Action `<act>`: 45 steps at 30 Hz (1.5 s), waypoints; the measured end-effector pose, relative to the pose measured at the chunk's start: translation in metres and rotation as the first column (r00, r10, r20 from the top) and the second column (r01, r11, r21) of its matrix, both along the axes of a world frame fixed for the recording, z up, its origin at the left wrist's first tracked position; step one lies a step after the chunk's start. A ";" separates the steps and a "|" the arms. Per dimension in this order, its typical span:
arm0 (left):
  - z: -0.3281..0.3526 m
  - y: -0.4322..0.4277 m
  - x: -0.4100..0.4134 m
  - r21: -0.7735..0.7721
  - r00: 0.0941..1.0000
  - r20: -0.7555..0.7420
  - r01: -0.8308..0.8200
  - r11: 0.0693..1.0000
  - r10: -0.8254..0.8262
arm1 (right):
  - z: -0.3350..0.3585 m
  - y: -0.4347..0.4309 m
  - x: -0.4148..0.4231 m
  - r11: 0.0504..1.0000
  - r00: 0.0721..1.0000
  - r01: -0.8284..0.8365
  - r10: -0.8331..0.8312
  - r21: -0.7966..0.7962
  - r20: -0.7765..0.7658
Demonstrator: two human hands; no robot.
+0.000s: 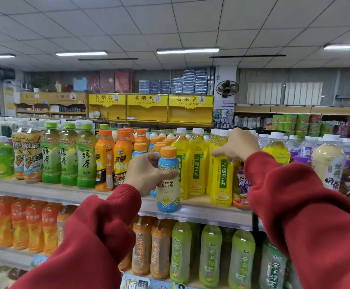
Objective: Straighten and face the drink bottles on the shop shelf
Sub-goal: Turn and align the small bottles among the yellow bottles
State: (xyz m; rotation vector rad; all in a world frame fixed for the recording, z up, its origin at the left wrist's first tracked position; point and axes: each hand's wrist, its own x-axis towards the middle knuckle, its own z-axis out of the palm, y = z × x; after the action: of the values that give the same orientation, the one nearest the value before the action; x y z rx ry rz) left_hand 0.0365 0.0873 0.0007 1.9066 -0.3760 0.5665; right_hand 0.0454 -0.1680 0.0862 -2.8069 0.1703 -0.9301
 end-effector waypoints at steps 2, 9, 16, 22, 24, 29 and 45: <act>0.001 0.001 -0.003 -0.002 1.000 -0.005 0.004 1.000 -0.004 | -0.001 0.003 -0.003 1.000 1.000 0.004 -0.003 0.029 -0.028; 0.003 0.012 -0.009 -0.048 1.000 -0.003 0.008 0.999 -0.008 | -0.014 0.035 -0.017 0.965 0.870 -0.221 0.130 0.140 0.475; -0.001 0.039 -0.021 -0.076 0.999 0.030 0.022 0.997 -0.020 | -0.034 0.092 0.017 0.829 0.912 -0.404 0.329 0.388 0.246; 0.002 0.061 -0.024 -0.060 0.999 0.029 -0.033 0.998 0.035 | -0.035 0.101 0.037 0.905 0.932 -0.331 0.271 0.268 0.239; 0.002 0.063 -0.021 -0.058 0.999 0.035 -0.040 0.998 0.042 | -0.034 0.099 0.037 0.916 0.934 -0.319 0.262 0.242 0.242; 0.004 0.051 -0.009 -0.052 0.997 0.058 -0.048 0.998 0.051 | -0.025 0.082 0.031 0.944 0.938 -0.274 0.221 0.182 0.267; 0.016 -0.044 0.035 0.053 0.987 0.097 -0.136 0.989 0.130 | -0.036 0.054 0.017 0.987 0.958 -0.140 0.115 0.079 0.263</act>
State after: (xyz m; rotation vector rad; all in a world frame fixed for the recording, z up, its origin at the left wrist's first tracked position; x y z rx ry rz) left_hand 0.0718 0.0429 0.0169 1.9778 -0.3298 0.7419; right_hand 0.0620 -0.1141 0.0497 -2.5438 -0.0026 -1.2074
